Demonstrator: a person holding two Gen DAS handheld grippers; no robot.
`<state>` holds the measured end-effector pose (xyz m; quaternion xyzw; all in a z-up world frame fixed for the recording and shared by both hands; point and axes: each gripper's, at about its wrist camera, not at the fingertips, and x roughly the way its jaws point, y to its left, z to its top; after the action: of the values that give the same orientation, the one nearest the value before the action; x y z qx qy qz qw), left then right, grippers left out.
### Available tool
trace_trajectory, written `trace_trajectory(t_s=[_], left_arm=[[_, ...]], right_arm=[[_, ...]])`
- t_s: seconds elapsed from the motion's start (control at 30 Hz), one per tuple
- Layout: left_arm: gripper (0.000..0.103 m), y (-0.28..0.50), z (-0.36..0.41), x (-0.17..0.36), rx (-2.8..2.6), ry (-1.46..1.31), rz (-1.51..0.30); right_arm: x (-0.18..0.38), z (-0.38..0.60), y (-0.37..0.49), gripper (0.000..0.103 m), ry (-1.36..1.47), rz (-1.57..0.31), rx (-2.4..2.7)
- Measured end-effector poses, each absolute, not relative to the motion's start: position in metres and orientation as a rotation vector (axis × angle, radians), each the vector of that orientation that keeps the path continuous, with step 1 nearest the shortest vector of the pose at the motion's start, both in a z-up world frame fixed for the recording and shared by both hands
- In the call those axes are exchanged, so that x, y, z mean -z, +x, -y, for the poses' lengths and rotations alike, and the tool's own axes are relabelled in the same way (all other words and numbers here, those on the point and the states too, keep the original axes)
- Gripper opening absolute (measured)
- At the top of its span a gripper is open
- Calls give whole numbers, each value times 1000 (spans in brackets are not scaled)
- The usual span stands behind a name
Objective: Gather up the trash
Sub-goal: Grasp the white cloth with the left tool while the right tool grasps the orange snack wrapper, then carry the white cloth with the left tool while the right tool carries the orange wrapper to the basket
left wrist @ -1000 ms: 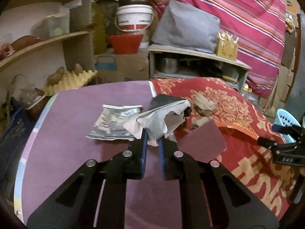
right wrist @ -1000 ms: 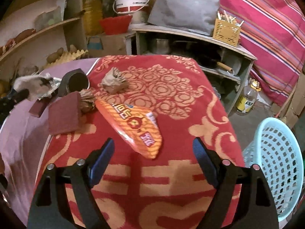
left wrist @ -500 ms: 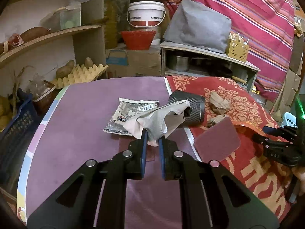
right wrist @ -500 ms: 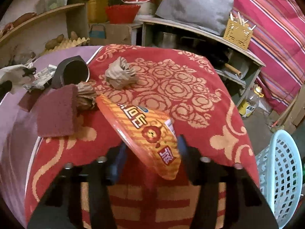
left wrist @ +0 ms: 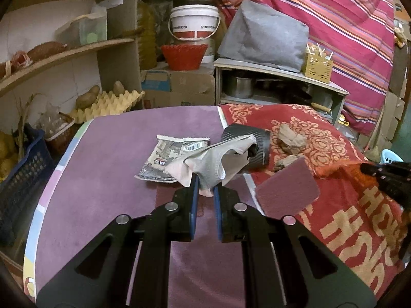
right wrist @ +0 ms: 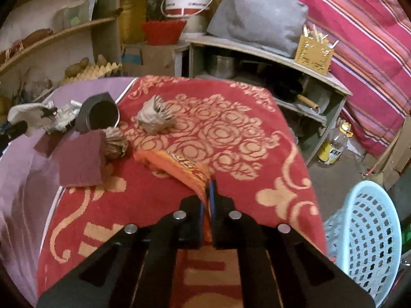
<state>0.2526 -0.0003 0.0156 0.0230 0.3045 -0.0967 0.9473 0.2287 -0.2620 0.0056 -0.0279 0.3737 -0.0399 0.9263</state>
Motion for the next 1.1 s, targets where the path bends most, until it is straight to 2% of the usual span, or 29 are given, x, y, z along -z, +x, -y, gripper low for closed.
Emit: trace_trajectory(t_s=[0.3,0.57,1.1], left_arm=[[10,235,35,-34,244,70,-596],[10,206,106,-60,346,105,-557],[10,156,257,-63,561,157,-558]], right_arm=[[-47,307,184,4,-11,-687,122],[-74,362,141,4,49,-628,180],[-82,477,75,4,142,-599,326]])
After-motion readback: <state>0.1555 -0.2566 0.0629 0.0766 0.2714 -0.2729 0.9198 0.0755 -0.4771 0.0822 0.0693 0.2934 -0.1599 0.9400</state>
